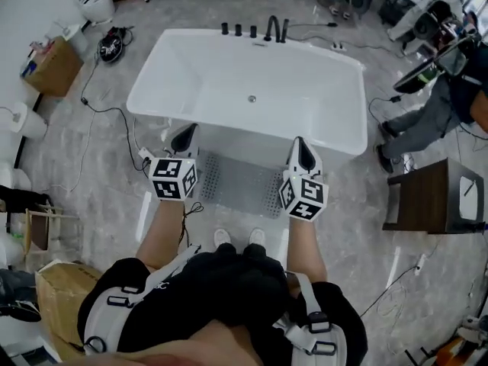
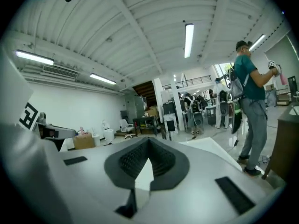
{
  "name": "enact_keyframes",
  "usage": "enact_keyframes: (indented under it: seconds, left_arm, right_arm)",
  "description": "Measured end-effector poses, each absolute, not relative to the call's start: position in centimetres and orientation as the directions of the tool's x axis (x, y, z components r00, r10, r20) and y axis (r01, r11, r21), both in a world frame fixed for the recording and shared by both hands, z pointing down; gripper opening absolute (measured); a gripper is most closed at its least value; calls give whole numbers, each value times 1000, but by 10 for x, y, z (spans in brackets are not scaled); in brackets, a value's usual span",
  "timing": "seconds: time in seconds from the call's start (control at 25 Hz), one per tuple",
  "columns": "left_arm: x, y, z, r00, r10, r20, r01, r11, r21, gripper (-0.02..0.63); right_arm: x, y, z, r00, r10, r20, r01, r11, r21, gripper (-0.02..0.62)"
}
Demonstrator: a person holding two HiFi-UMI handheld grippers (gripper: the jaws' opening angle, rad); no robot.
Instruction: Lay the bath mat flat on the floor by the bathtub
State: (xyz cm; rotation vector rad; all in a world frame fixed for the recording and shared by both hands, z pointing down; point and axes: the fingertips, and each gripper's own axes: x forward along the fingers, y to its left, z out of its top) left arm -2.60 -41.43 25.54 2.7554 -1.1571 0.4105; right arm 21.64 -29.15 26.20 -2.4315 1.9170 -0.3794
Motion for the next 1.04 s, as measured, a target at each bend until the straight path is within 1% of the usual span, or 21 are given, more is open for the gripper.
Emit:
enact_keyframes:
  seconds: [0.16, 0.32, 0.44, 0.76, 1.04]
  left_arm:
    - [-27, -412, 183, 694, -699, 173, -708, -706, -11, 3]
    - [-26, -397, 147, 737, -669, 102, -673, -740, 12, 3]
    - [-26, -396, 142, 733, -672, 101, -674, -738, -26, 3]
    - [-12, -389, 153, 731, -671, 124, -674, -738, -27, 3]
    - [-35, -387, 139, 747, -653, 124, -655, -755, -24, 3]
  right_arm:
    - [213, -295, 210, 206, -976, 73, -960, -216, -177, 5]
    - [214, -293, 191, 227, -972, 57, -958, -233, -164, 5]
    - [215, -293, 187, 228, -972, 50, -958, -233, -164, 5]
    - [228, -285, 179, 206, -978, 30, -965, -208, -157, 5]
    - [198, -287, 158, 199, -979, 35, -969, -202, -144, 5]
